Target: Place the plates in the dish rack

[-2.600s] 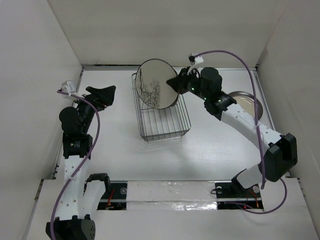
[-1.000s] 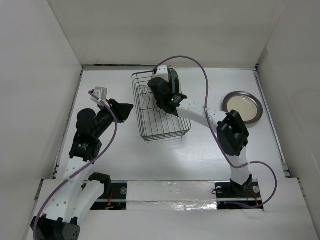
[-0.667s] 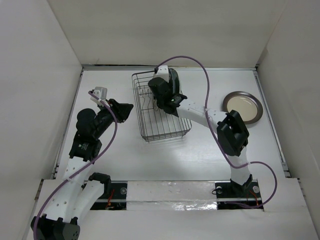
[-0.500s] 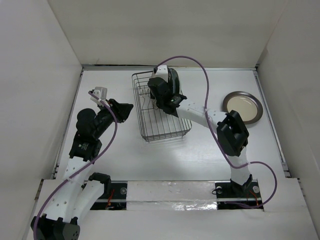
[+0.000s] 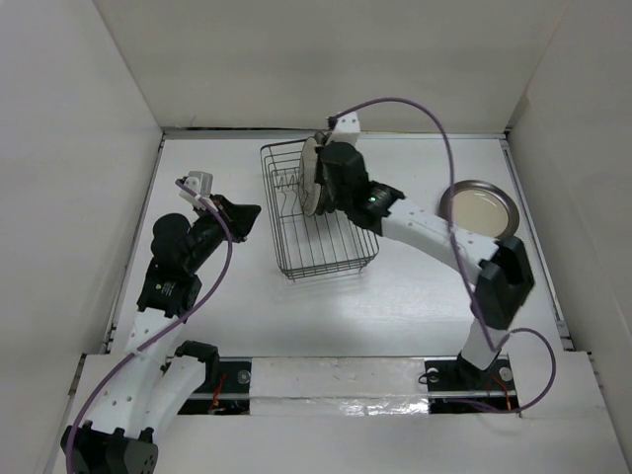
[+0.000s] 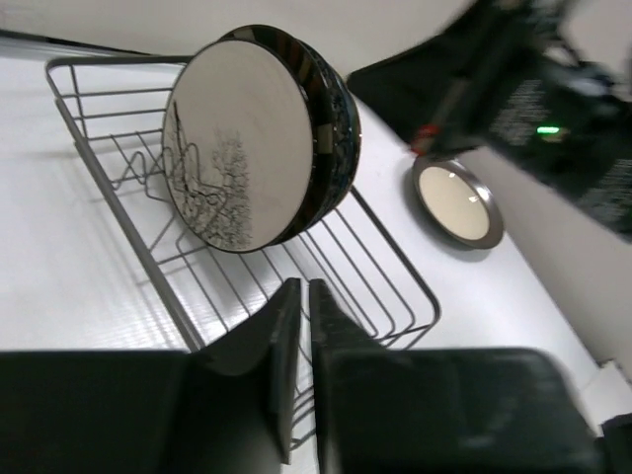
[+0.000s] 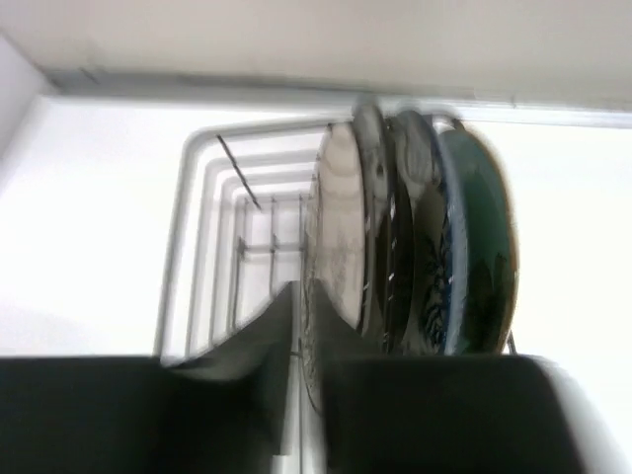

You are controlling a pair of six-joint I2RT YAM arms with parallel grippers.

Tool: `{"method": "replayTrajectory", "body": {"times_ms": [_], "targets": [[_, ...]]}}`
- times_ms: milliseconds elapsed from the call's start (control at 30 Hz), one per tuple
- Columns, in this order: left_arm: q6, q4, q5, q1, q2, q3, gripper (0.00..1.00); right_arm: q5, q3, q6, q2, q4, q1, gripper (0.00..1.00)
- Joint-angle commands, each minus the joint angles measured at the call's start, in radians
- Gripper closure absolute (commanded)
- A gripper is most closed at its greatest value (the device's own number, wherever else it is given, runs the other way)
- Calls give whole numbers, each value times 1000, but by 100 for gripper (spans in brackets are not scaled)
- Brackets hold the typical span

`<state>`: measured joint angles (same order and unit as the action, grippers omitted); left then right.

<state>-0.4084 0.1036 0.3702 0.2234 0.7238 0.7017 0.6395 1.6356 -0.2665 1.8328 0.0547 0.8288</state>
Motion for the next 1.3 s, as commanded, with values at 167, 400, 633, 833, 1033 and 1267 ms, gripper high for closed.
{"method": "replayTrajectory", "body": {"times_ms": [167, 400, 633, 833, 1033, 1267], "targets": [[7, 33, 22, 16, -21, 21, 100, -40, -483, -230, -509, -239, -315, 100], [13, 27, 26, 63, -24, 32, 100, -250, -958, -494, -810, -286, -878, 92], [37, -18, -43, 120, -49, 47, 85, -514, -1146, -649, -676, -426, -1215, 37], [43, -18, -47, 139, -57, 47, 73, -609, -1180, -705, -477, -549, -1318, 33], [42, -15, -42, 139, -43, 47, 72, -825, -1143, -755, -210, -739, -1318, 33], [45, -15, -60, 139, -43, 48, 72, -863, -1097, -816, -138, -786, -1318, 34]]}}
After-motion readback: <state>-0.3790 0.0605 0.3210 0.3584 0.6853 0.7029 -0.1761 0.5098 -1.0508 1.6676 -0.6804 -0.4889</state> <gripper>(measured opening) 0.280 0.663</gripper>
